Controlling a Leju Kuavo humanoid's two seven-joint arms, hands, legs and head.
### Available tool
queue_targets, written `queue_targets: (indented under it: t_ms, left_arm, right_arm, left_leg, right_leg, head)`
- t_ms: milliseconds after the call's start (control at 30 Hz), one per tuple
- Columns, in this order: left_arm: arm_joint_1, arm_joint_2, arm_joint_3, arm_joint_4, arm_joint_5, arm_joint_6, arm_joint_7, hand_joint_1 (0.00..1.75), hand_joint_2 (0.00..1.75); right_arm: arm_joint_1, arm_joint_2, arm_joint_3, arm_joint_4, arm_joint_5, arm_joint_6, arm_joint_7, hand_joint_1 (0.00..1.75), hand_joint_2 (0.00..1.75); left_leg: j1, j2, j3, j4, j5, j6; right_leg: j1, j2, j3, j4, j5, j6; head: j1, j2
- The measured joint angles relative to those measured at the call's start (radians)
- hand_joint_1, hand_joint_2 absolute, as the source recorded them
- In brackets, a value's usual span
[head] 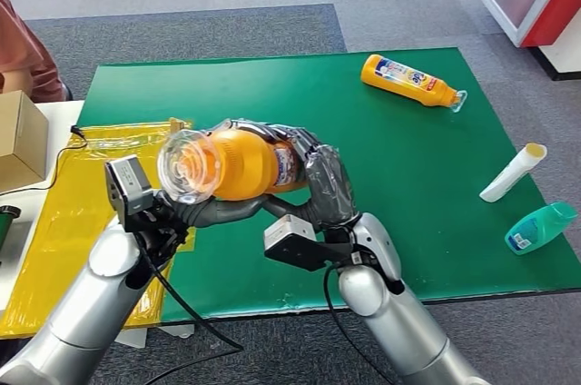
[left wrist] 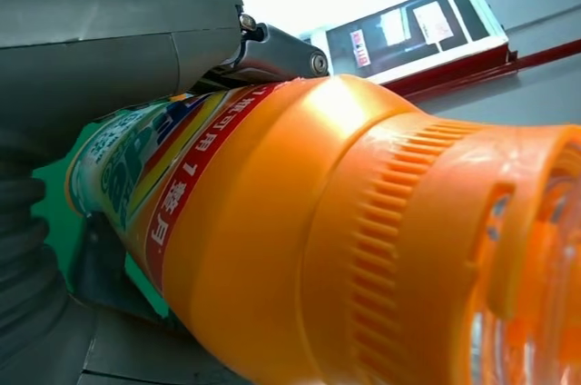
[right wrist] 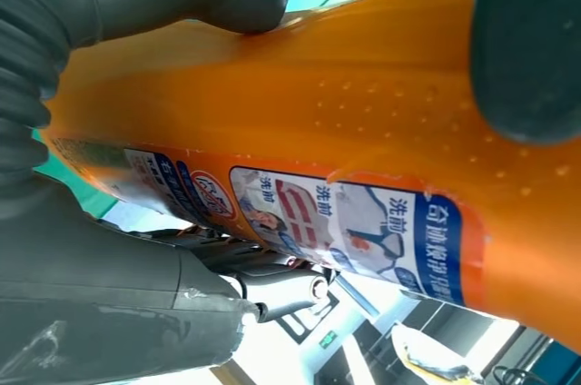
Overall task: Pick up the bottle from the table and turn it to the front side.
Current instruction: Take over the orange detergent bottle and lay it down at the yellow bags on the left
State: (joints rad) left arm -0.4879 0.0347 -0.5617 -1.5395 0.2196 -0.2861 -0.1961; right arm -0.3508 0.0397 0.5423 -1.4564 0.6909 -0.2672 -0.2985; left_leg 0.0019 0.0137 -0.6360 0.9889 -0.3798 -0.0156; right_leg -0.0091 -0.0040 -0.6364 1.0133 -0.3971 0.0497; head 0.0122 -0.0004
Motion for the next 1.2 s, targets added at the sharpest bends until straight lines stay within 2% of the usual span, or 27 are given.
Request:
queue_targets:
  t_ms: [133,167,267,300,467,700,900,1033,1100,1200]
  left_arm:
    - [0.003,0.005,0.004,0.004,-0.008,0.0,0.007,1.75,1.75]
    - [0.004,0.006,0.006,0.007,-0.011,0.0,0.008,1.75,1.75]
    - [0.008,0.008,0.012,0.012,-0.02,0.001,0.01,1.75,1.75]
    - [0.01,0.008,0.015,0.015,-0.022,0.002,0.013,1.75,1.75]
    - [0.032,0.013,0.035,0.029,-0.037,0.016,0.031,1.75,1.75]
    - [0.066,0.022,0.07,0.029,-0.048,0.049,0.016,1.75,1.75]
    - [0.102,0.015,0.077,-0.059,-0.248,0.199,-0.06,1.75,1.75]
    - [0.129,0.015,0.085,-0.091,-0.46,0.357,-0.051,1.75,1.75]
    - [0.148,0.015,0.096,-0.092,-0.612,0.462,-0.028,1.75,1.75]
    - [0.18,0.015,0.118,-0.082,-0.748,0.556,-0.004,1.75,1.75]
  right_arm:
    - [-0.021,0.0,-0.006,0.051,-0.007,0.013,0.006,1.75,1.75]
    - [-0.027,0.0,-0.006,0.063,-0.008,0.015,0.005,1.39,1.75]
    - [-0.044,0.001,-0.009,0.099,-0.011,0.031,0.008,0.08,1.75]
    - [-0.053,0.001,-0.011,0.115,-0.014,0.044,0.014,0.0,1.75]
    - [-0.13,0.011,-0.032,0.247,-0.069,0.112,0.021,0.0,1.75]
    - [-0.173,0.043,-0.056,0.361,-0.121,0.128,-0.017,0.0,1.75]
    - [-0.14,0.034,-0.165,0.406,-0.148,0.12,0.045,0.0,1.75]
    - [-0.117,0.03,-0.219,0.403,-0.193,0.122,0.04,0.0,1.75]
    - [-0.093,0.029,-0.245,0.371,-0.238,0.131,0.032,0.0,1.75]
    - [-0.057,0.027,-0.28,0.297,-0.291,0.146,0.027,0.0,1.75]
  left_leg:
    - [0.0,0.0,0.0,0.0,0.0,0.0]
    - [0.0,0.0,0.0,0.0,0.0,0.0]
    - [0.0,0.0,0.0,0.0,0.0,0.0]
    - [0.0,0.0,0.0,0.0,0.0,0.0]
    - [0.0,0.001,0.0,0.0,0.0,0.0]
    - [0.0,0.002,0.0,0.0,0.0,-0.001]
    - [0.0,-0.003,-0.004,0.0,0.0,0.0]
    - [-0.001,0.001,-0.003,0.0,0.0,0.0]
    - [-0.001,0.0,-0.003,0.0,0.0,0.0]
    - [-0.001,0.001,-0.003,0.0,0.0,0.0]
  right_leg:
    - [0.0,0.0,0.0,0.0,0.0,0.0]
    - [0.0,0.0,0.0,0.0,0.0,0.0]
    - [0.0,0.0,0.0,0.0,0.0,0.0]
    - [0.0,0.0,0.0,0.0,0.0,0.0]
    - [0.0,0.001,-0.001,0.0,0.0,0.0]
    - [0.0,0.002,-0.003,0.0,0.0,0.0]
    - [0.0,-0.003,-0.002,0.0,0.0,0.0]
    - [-0.001,0.0,-0.004,0.0,0.002,0.001]
    - [-0.001,0.0,-0.004,0.0,0.002,0.001]
    - [0.0,0.0,-0.004,0.0,0.001,0.0]
  head:
    - [0.0,0.0]
    - [0.0,0.0]
    - [0.0,0.0]
    - [0.0,0.0]
    - [0.0,0.0]
    - [0.0,0.0]
    - [0.0,0.0]
    - [0.0,0.0]
    - [0.0,0.0]
    - [0.0,0.0]
